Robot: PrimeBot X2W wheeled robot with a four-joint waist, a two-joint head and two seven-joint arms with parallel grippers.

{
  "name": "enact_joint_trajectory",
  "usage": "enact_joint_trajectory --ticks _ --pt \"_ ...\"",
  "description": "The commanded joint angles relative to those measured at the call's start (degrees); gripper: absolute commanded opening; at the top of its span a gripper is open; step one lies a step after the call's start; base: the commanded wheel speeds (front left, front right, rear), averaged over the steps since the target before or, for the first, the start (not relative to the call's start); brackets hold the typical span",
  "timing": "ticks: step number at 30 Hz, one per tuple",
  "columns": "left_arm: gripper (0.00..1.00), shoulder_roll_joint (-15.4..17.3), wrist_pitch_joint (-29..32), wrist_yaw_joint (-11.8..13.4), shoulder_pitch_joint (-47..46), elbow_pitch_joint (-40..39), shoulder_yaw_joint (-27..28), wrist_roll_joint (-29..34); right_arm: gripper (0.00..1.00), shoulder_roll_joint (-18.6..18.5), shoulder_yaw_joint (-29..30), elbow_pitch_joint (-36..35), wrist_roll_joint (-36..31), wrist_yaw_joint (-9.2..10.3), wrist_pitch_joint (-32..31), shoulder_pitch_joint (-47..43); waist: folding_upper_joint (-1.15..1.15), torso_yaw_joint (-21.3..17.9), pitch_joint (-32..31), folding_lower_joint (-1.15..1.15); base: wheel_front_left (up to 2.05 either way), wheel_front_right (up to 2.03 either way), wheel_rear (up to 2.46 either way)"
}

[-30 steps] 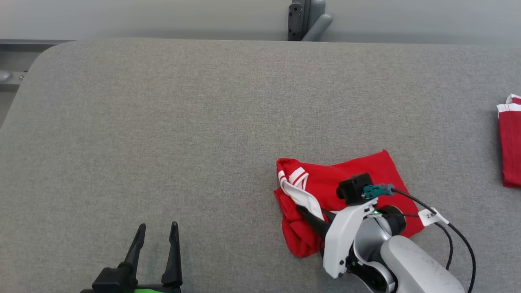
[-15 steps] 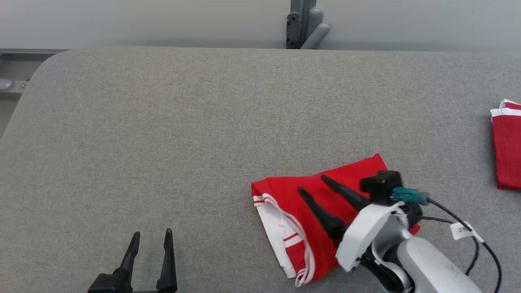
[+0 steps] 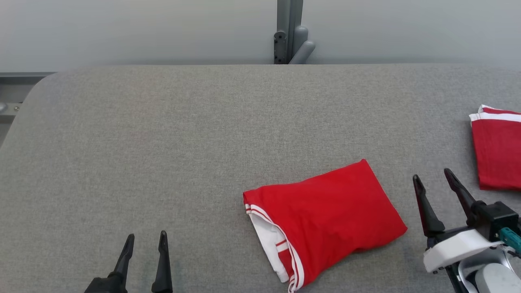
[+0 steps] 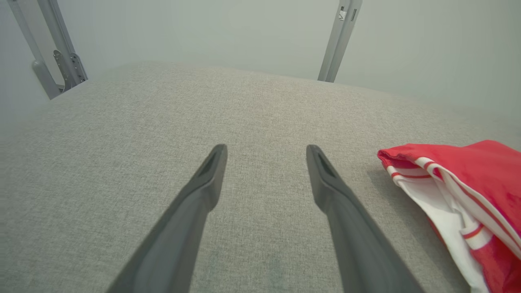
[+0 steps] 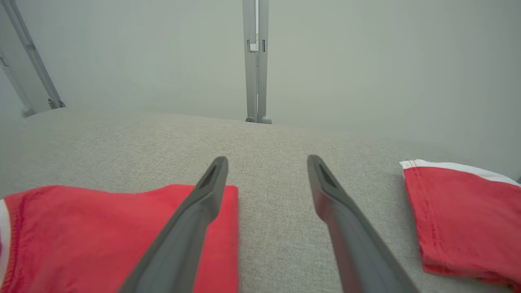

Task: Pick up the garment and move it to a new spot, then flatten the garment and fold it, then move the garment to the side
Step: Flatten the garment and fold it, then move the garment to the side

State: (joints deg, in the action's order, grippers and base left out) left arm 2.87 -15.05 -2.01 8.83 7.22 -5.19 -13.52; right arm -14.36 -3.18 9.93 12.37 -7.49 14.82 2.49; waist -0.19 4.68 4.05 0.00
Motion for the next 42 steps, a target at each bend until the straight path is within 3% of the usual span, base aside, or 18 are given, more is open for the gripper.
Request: enact_joint_trajectory --ticks 1,10,27,30,34,42 --pt "1.00 0.1 -0.2 0.1 0.9 -0.6 0.4 0.8 1.00 0.6 1.4 -0.1 -1.4 0.01 0.4 -1.0 0.19 -0.3 -0.8 0.00 0.00 0.00 0.00" --pt "1.00 0.1 -0.2 0.1 1.5 -2.0 1.0 1.6 1.00 6.1 9.5 -1.6 -5.2 0.02 0.4 -7.3 0.19 -0.1 -2.7 0.00 0.00 0.00 0.00" --pt "1.00 0.1 -0.2 0.5 1.1 -2.7 0.5 0.6 1.00 7.7 6.1 -1.2 -3.7 0.02 0.4 -3.8 0.19 0.3 -1.8 0.00 0.00 0.00 0.00" --pt "1.00 0.1 -0.1 0.6 -0.2 -3.1 0.1 0.5 1.00 6.7 4.2 2.7 -3.1 0.02 0.4 -1.3 0.19 0.6 -0.2 0.00 0.00 0.00 0.00" --pt "1.00 0.1 -0.1 0.6 -1.2 -3.2 -1.0 0.5 1.00 4.3 -1.1 13.3 -1.5 0.03 -0.1 4.4 0.19 1.3 1.4 0.00 0.00 0.00 0.00" --pt "1.00 0.1 -0.2 0.9 -2.2 -3.0 -1.4 0.2 1.00 -0.1 -13.0 25.1 8.0 0.04 -9.6 14.8 0.19 2.8 3.0 0.00 0.00 0.00 0.00"
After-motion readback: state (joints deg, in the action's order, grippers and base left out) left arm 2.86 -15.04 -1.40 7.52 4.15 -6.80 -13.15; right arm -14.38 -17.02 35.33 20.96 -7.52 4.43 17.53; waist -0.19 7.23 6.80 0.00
